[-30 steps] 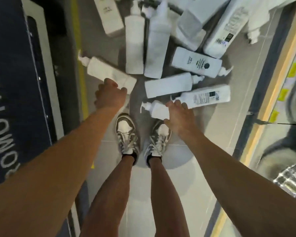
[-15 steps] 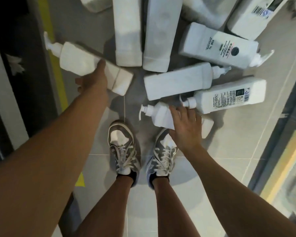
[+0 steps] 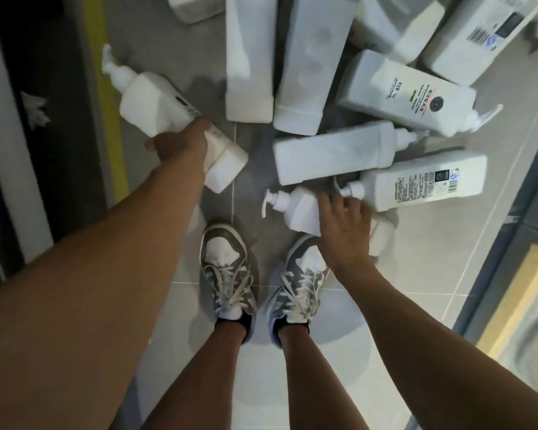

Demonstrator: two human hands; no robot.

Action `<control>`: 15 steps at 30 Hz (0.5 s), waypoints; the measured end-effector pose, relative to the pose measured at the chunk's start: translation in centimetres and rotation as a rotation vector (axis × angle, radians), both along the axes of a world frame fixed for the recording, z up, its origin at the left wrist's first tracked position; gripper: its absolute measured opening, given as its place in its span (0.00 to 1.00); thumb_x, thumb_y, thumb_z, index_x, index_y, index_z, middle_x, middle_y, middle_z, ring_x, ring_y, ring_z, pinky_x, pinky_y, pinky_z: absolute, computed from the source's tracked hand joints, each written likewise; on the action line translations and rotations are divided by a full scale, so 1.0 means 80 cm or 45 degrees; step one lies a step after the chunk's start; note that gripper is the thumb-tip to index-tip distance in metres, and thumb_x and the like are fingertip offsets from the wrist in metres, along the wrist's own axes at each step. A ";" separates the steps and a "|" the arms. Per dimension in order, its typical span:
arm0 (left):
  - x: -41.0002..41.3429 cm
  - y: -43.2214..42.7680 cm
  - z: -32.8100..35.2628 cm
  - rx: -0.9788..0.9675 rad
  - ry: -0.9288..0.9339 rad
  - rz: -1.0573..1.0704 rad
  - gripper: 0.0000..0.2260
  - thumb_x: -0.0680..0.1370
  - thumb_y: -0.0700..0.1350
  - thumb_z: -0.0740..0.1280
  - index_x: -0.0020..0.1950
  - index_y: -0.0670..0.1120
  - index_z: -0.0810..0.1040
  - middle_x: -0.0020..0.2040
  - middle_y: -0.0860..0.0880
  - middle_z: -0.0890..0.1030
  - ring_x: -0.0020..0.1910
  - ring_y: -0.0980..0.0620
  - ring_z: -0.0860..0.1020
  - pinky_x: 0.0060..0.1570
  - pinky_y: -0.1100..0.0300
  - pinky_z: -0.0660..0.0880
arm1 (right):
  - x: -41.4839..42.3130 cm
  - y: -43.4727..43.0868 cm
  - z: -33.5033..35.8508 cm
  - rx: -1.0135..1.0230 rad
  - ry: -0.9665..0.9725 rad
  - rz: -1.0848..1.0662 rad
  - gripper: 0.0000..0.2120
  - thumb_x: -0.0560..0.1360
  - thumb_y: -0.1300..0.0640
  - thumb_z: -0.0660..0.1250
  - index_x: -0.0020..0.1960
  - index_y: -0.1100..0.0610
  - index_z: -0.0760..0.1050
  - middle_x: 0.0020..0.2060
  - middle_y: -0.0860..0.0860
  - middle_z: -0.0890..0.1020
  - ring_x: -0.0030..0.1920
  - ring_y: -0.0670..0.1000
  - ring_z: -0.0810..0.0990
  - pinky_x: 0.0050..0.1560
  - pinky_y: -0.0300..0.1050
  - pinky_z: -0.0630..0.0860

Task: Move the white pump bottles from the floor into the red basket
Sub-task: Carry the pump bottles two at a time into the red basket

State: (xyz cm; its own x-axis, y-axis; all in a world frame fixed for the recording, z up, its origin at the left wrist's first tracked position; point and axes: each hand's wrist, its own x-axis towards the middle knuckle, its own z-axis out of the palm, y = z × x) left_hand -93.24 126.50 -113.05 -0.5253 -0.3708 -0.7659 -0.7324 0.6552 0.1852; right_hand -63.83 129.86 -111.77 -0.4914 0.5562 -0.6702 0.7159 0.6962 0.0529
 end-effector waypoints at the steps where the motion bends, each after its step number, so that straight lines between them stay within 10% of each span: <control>1: 0.003 -0.009 0.007 0.015 -0.002 -0.047 0.44 0.70 0.51 0.78 0.77 0.43 0.56 0.72 0.42 0.70 0.67 0.42 0.74 0.66 0.46 0.73 | -0.001 0.000 0.001 -0.014 0.008 -0.014 0.45 0.59 0.57 0.84 0.70 0.57 0.67 0.61 0.59 0.77 0.57 0.64 0.75 0.59 0.62 0.74; 6: 0.017 -0.041 0.061 0.010 -0.087 -0.451 0.43 0.66 0.55 0.79 0.72 0.43 0.60 0.69 0.42 0.74 0.63 0.38 0.76 0.63 0.43 0.75 | -0.006 0.014 0.034 -0.093 0.043 -0.043 0.45 0.54 0.52 0.86 0.65 0.58 0.70 0.54 0.58 0.79 0.52 0.63 0.77 0.46 0.58 0.79; 15: 0.021 -0.032 0.266 -0.083 -0.071 -1.121 0.40 0.68 0.58 0.77 0.69 0.45 0.59 0.65 0.41 0.77 0.60 0.35 0.77 0.60 0.44 0.75 | -0.043 0.042 0.227 -0.285 -0.072 -0.307 0.44 0.69 0.48 0.79 0.77 0.54 0.57 0.66 0.56 0.72 0.66 0.59 0.71 0.57 0.54 0.77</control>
State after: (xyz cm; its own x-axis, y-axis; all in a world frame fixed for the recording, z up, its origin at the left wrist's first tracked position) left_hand -91.59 123.95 -91.78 -0.6034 0.1070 -0.7903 0.0363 0.9936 0.1069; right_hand -67.29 133.19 -93.64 -0.3219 0.4877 -0.8115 0.8618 0.5059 -0.0378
